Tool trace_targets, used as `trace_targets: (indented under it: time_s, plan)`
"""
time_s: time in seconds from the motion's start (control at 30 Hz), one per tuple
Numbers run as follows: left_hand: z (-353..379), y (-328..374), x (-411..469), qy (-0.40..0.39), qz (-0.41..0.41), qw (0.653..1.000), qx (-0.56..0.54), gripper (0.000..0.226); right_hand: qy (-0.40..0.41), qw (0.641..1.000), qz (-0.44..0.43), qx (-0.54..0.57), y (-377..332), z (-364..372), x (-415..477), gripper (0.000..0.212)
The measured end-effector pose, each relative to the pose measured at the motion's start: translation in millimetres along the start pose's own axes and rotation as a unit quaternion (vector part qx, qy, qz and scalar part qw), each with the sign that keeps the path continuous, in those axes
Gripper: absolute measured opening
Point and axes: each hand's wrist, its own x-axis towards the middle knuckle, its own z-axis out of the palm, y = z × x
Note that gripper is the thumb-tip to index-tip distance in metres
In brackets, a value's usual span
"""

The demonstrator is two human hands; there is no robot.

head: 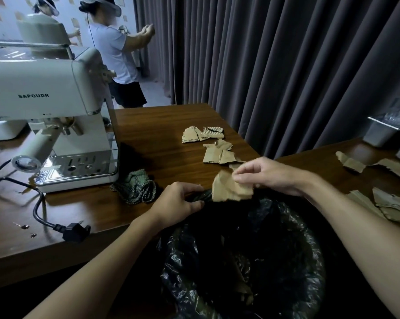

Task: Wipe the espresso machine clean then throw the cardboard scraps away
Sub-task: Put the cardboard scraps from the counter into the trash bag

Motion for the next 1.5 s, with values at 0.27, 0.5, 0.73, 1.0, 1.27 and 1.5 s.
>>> trace_targets:
  time_s: [0.27, 0.5, 0.73, 1.0, 1.27, 1.5]
  plan:
    - [1.5, -3.5, 1.1, 0.004, -0.013, 1.000, -0.014, 0.043, 0.226, 0.968, -0.011, -0.111, 37.4, -2.7, 29.8, 0.023]
    - [1.9, -5.8, 2.7, 0.003, -0.014, 1.000, -0.012, 0.041, 0.186, 0.959, 0.069, -0.200, 59.5, -3.2, 46.9, 0.051]
    - [1.6, -6.7, 3.7, -0.002, -0.018, 1.000, -0.024, 0.039, 0.212, 0.949, 0.035, -0.230, 62.0, -6.1, 46.0, 0.012]
    - [1.4, -6.2, 2.6, -0.004, -0.018, 0.999, -0.037, 0.037, 0.256, 0.942, 0.054, -0.210, 59.2, -3.6, 51.1, 0.019]
    - [1.5, -5.4, 1.9, -0.004, -0.018, 0.999, -0.041, 0.037, 0.317, 0.941, 0.058, -0.098, 51.3, -9.9, 41.1, 0.054]
    - [0.7, -5.7, 2.2, -0.011, -0.019, 0.999, -0.046, 0.037, 0.230, 0.966, -0.031, 0.112, 33.7, -15.4, 2.6, 0.028]
